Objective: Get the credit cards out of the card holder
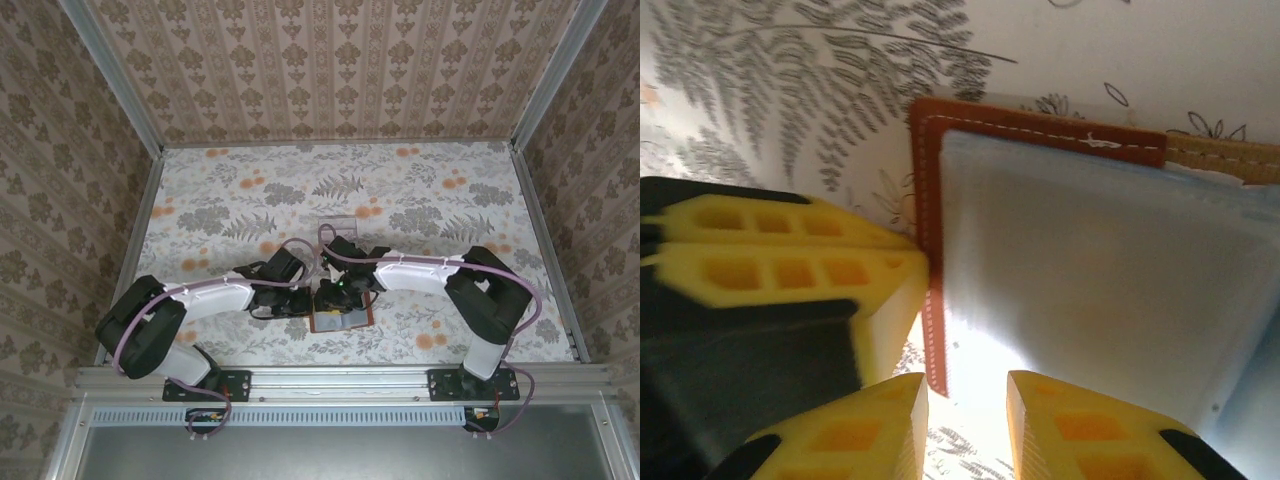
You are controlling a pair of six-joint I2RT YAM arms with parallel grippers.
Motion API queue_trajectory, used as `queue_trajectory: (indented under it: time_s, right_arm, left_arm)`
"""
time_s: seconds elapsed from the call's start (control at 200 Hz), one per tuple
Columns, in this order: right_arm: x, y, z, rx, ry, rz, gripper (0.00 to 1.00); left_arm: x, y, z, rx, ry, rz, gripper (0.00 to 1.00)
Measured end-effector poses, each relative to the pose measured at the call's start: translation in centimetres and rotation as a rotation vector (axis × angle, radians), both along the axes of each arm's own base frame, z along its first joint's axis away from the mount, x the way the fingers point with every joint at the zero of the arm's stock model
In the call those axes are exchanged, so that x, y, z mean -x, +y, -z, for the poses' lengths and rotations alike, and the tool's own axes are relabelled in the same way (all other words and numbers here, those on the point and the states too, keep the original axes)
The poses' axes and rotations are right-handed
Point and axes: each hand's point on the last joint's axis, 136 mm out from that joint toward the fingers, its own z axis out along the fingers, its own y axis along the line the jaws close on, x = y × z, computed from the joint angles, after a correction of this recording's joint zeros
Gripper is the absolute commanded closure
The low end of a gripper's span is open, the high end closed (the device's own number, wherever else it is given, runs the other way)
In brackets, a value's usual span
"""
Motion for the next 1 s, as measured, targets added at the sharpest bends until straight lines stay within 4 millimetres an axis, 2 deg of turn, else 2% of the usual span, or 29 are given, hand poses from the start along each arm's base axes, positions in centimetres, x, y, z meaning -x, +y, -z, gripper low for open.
queue_trajectory:
  time_s: [0.08, 0.21, 0.685, 0.895, 1.0]
  right_arm:
    - [0.2, 0.0, 0.9, 0.018, 0.016, -0.004, 0.69]
    - [-0.2, 0.0, 0.4, 0.05, -0.004, -0.006, 0.62]
    - [-0.7, -4.0, -0.2, 0.356, -0.105, -0.023, 0.49]
    - [-0.7, -5.6, -0.4, 0.453, -0.13, -0.028, 0.51]
    - [-0.6, -6.1, -0.3, 0.479, -0.135, -0.034, 0.63]
  left_arm:
    - [0.0, 0.0, 0.0, 0.001, 0.001, 0.0, 0.92]
    - [0.0, 0.0, 0.0, 0.001, 0.001, 0.0, 0.92]
    - [0.2, 0.1, -0.1, 0.0, 0.004, 0.001, 0.92]
    - [0.6, 0.5, 0.0, -0.012, 0.015, 0.001, 0.92]
    - [0.6, 0.5, 0.0, -0.012, 0.016, 0.001, 0.92]
